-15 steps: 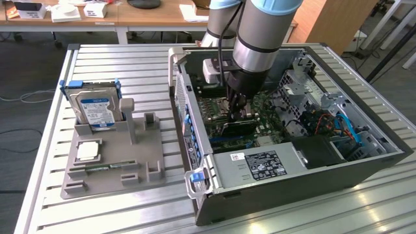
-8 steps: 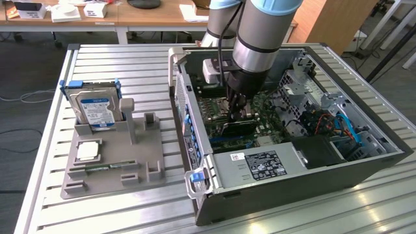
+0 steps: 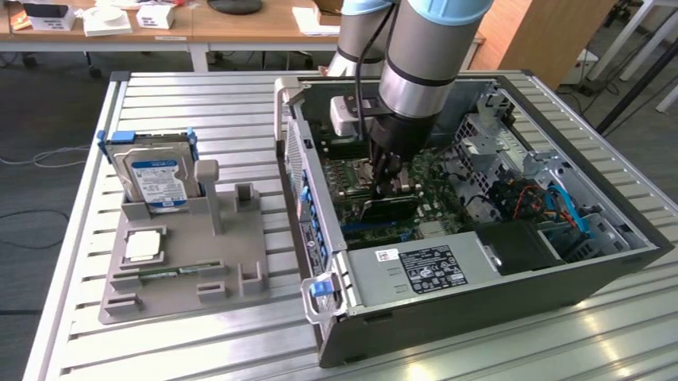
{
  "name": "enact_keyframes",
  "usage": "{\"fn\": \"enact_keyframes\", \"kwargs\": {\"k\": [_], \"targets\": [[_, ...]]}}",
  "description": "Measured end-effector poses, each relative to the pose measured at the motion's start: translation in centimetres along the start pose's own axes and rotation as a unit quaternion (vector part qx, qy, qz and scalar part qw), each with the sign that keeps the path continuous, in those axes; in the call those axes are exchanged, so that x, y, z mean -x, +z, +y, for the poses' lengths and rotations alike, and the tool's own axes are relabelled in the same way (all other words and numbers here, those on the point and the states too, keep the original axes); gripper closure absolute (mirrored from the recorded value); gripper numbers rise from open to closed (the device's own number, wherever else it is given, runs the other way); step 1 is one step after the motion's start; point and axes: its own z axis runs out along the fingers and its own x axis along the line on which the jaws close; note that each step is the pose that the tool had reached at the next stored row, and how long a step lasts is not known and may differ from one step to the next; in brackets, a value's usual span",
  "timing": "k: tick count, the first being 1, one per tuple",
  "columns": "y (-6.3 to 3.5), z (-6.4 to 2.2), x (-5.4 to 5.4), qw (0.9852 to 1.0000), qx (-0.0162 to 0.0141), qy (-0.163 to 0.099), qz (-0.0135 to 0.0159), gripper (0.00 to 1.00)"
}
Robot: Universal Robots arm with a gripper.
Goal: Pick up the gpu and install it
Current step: 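Press down on the gpu until it lock into place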
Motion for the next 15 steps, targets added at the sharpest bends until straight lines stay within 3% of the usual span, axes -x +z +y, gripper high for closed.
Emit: {"fn": "enact_keyframes", "kwargs": {"k": [15], "targets": [[0.16, 0.00, 0.00, 1.0000, -0.0001, 0.000, -0.0003, 0.89]]}}
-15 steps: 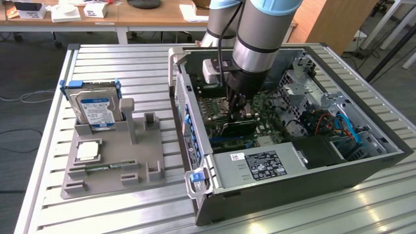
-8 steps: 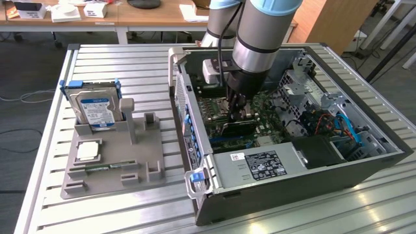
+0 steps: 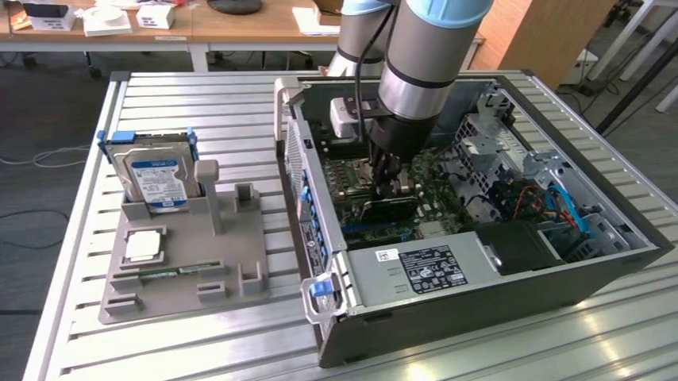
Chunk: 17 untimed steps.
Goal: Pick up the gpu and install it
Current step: 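Press down on the gpu until it lock into place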
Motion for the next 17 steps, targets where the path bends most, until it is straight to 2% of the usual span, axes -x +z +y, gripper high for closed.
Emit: {"fn": "enact_keyframes", "kwargs": {"k": [17], "targets": [[0.03, 0.10, -0.01, 1.0000, -0.0006, 0.000, 0.0002, 0.89]]}}
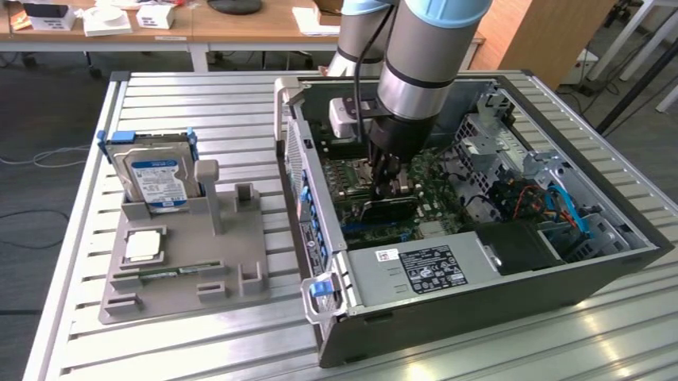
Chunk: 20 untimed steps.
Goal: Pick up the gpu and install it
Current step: 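Press down on the gpu until it lock into place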
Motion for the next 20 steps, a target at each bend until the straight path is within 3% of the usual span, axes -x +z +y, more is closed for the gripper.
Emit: {"fn": "enact_keyframes", "kwargs": {"k": [20], "targets": [[-0.25, 0.00, 0.02, 1.0000, -0.0007, 0.000, -0.0004, 0.89]]}}
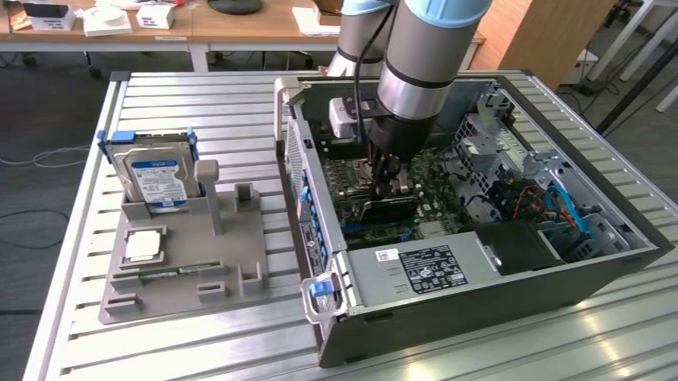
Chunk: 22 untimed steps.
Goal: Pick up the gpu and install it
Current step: 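Press down on the gpu until it lock into place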
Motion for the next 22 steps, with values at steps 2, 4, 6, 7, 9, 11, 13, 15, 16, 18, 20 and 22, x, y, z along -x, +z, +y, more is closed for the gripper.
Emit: {"fn": "enact_keyframes", "kwargs": {"k": [2, 4, 6, 7, 9, 11, 13, 15, 16, 18, 20, 22], "targets": [[-0.57, 0.00, 0.02, 1.0000, 0.0002, 0.000, 0.0005, 0.89], [-0.68, -0.01, 0.03, 1.0000, 0.0002, 0.000, 0.0002, 0.89], [-0.68, 0.02, 0.03, 1.0000, 0.0001, 0.000, 0.0002, 0.89], [-0.69, 0.12, 0.02, 1.0000, -0.0003, 0.000, 0.0003, 0.89], [-0.68, 0.19, 0.03, 1.0000, -0.0005, 0.000, 0.0003, 0.89], [-0.64, 0.20, 0.02, 1.0000, -0.0006, 0.000, 0.0002, 0.89], [-0.43, 0.22, 0.01, 1.0000, -0.0006, 0.000, 0.0003, 0.89], [-0.36, 0.22, 0.00, 1.0000, -0.0005, 0.000, 0.0004, 0.89], [-0.36, 0.22, 0.00, 1.0000, -0.0005, 0.000, 0.0004, 0.89], [-0.34, 0.22, 0.00, 1.0000, -0.0005, 0.000, 0.0004, 0.89], [-0.15, 0.22, 0.00, 1.0000, -0.0006, 0.000, 0.0002, 0.89], [0.00, 0.23, -0.02, 1.0000, -0.0006, 0.000, 0.0003, 0.89]]}}
